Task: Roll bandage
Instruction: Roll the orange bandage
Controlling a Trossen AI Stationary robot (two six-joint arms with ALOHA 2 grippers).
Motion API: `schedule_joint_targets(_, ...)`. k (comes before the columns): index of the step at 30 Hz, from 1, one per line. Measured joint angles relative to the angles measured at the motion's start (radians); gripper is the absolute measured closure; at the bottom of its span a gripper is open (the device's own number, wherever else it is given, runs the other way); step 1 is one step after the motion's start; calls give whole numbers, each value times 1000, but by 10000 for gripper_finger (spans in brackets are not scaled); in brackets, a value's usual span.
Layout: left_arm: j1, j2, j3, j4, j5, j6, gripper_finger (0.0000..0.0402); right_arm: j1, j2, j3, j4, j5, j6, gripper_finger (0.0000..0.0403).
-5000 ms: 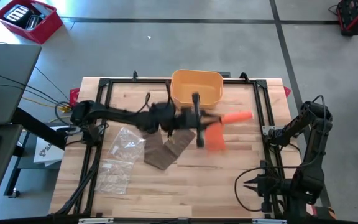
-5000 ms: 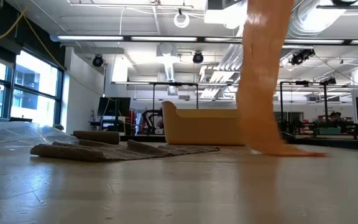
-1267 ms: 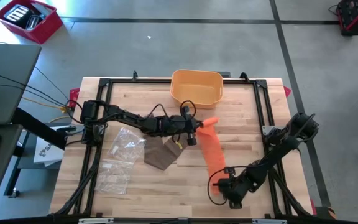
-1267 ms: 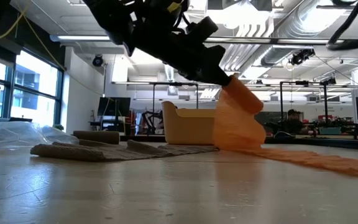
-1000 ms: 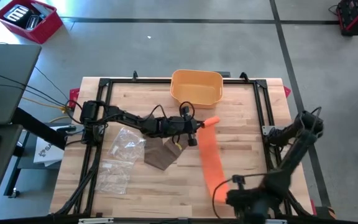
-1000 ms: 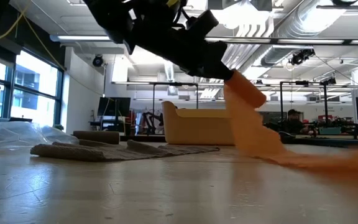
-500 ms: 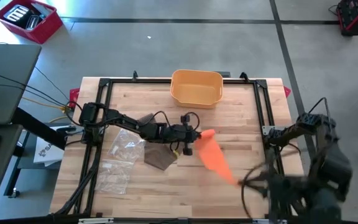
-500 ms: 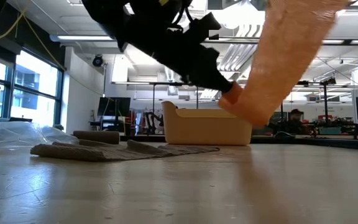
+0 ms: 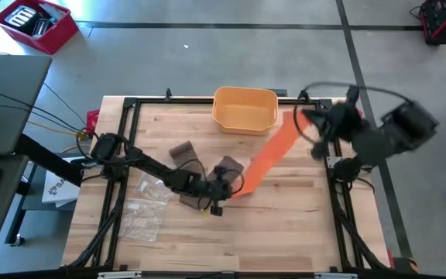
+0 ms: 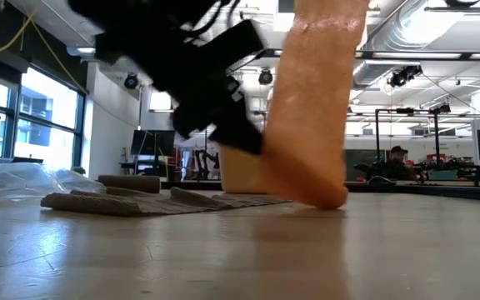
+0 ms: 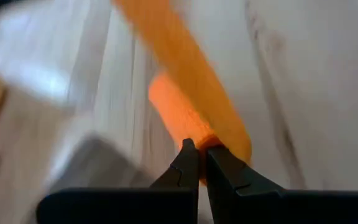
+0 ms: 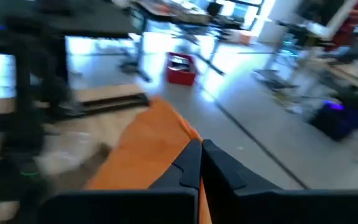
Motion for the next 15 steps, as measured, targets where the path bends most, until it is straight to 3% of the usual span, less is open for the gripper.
schedule_joint_targets(3,1,-27,-136,194,-58,-90,399,-87,-18,-2,15,-27,-79,403)
schedule_joint_targets(6,8,-55,-262,435,-126,-148,400,-104,-12,-1,33,-179,-136,403)
schedule_joint_targets(10,29,-98,-384,674,-181,-189,400,-19,27,-2,54,-374,-151,403)
schedule_joint_targets(15,59,-127,-452,763,-214,-231,400,171,79,-2,85,-486,-81,403)
